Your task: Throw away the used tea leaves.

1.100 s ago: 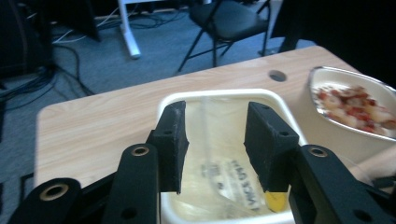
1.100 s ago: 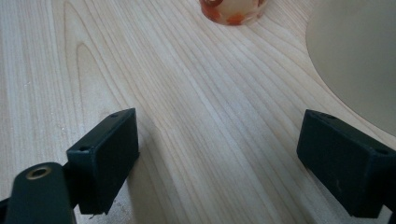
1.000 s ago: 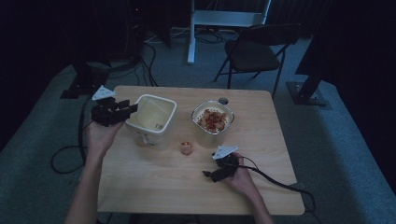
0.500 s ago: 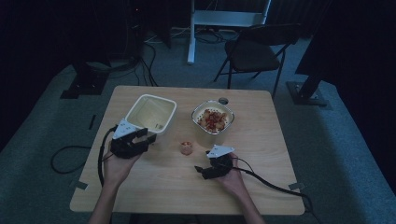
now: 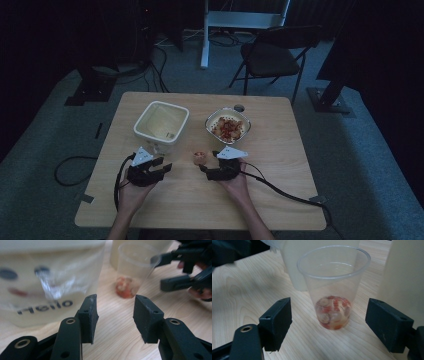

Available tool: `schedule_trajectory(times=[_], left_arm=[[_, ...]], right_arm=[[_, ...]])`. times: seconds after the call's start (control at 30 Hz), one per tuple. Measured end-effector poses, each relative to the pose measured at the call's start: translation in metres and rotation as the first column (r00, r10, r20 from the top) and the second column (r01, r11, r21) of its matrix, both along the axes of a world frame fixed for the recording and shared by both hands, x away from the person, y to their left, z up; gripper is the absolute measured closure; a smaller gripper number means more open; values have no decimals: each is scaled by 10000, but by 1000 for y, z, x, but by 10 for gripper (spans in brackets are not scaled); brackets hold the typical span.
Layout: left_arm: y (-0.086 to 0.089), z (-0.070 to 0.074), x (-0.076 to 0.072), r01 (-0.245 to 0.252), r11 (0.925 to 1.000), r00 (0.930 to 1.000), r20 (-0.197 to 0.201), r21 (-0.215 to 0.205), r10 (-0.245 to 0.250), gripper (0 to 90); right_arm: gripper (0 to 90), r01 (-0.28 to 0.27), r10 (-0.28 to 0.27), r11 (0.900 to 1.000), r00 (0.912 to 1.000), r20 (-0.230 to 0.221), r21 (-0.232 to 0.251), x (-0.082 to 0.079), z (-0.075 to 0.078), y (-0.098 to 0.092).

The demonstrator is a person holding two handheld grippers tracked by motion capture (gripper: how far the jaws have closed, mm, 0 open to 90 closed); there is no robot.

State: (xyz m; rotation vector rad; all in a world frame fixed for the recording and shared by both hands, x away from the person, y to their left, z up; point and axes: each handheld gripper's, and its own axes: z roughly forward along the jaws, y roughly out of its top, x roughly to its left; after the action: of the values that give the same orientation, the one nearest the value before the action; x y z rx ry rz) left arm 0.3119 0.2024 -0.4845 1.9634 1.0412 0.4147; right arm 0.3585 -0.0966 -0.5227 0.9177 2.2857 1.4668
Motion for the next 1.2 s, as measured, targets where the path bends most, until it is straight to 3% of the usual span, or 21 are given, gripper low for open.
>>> schedule_trajectory(times=[0.03,0.13,0.23,0.43,0.57,1.03,1.2], left_arm=[[0,-5,1,38,10000,10000,-64,45,-37,552],[-3,-16,3,61,9994,9997,-219,335,-53,552],[-6,-22,3,117,9991,9995,-283,400,-106,552],[-8,-27,5,110,9991,9993,-372,416,-94,552],[-11,-30,7,127,9990,9991,-420,417,-109,553],[-18,-36,8,310,9980,9978,-601,546,-277,552],[-19,-37,8,378,9970,9974,-642,673,-334,552]], right_arm=[[209,4,-4,10000,10000,74,41,0,0,0],[181,-33,63,9978,9989,462,-660,-4,7,10],[167,-91,140,9972,9977,664,-738,-4,13,17],[188,64,-31,9986,9980,629,-522,9,13,17],[178,-14,118,9932,9960,883,-1168,13,12,28],[250,669,-689,9975,9907,1172,209,19,-3,37],[313,600,-606,9982,9903,1251,85,19,-3,37]])
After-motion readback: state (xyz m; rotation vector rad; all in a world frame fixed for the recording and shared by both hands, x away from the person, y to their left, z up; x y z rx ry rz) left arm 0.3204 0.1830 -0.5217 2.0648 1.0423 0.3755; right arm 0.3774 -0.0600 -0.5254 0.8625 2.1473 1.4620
